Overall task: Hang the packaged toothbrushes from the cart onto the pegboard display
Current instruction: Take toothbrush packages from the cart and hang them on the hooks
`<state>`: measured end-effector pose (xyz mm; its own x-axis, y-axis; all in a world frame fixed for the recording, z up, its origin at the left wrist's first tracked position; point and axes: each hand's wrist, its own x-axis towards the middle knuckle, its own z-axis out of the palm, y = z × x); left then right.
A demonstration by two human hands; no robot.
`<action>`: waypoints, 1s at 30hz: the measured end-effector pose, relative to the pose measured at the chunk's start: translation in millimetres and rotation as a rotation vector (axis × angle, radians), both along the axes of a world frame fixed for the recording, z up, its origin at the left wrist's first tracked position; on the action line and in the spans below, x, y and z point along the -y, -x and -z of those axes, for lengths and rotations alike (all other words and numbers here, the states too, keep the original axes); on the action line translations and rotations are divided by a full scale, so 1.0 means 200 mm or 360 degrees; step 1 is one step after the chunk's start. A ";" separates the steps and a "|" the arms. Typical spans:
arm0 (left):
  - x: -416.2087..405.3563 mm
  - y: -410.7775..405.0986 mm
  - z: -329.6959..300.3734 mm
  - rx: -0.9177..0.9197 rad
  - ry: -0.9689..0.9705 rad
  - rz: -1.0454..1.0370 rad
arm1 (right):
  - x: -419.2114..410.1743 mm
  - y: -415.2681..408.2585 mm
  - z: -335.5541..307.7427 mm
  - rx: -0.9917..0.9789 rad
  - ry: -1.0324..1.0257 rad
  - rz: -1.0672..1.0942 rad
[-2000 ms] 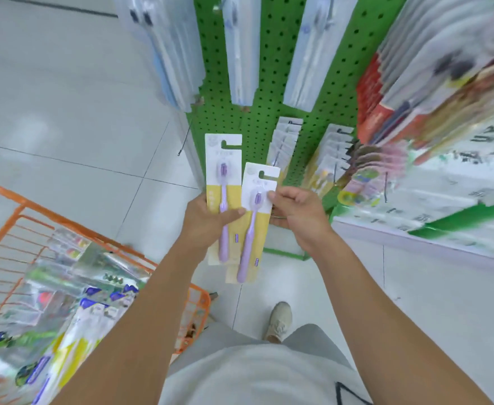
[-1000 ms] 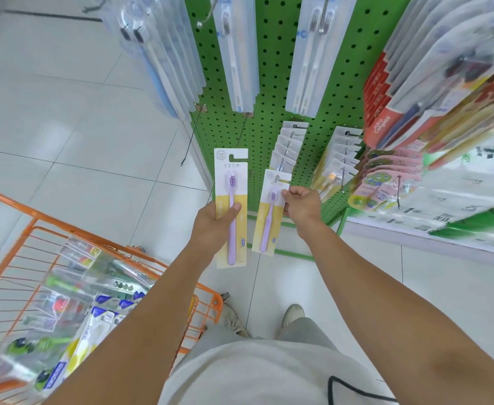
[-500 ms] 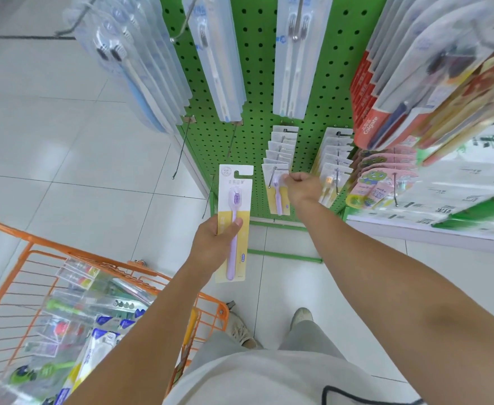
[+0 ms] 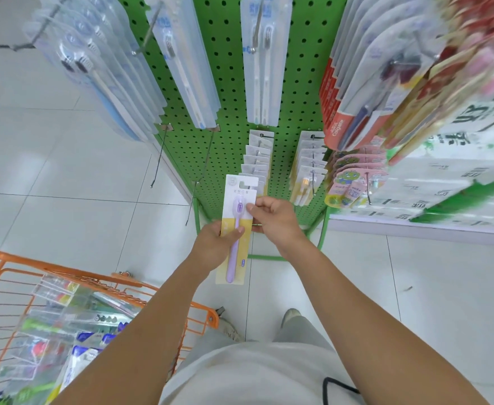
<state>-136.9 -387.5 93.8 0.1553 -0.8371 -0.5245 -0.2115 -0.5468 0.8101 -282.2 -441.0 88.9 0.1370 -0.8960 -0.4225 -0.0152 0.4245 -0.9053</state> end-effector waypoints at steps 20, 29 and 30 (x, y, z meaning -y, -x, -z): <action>-0.13 -0.18 0.07 0.0027 -0.0182 -0.0262 | 0.20 0.00 0.29 -0.0487 -0.0197 0.0107; -0.22 -0.21 0.05 0.0017 -0.0148 -0.0326 | 0.27 -0.02 0.20 -0.0609 -0.0208 0.0175; -0.24 -0.22 0.05 0.0022 -0.0146 -0.0347 | 0.27 -0.01 0.20 -0.0606 -0.0222 0.0153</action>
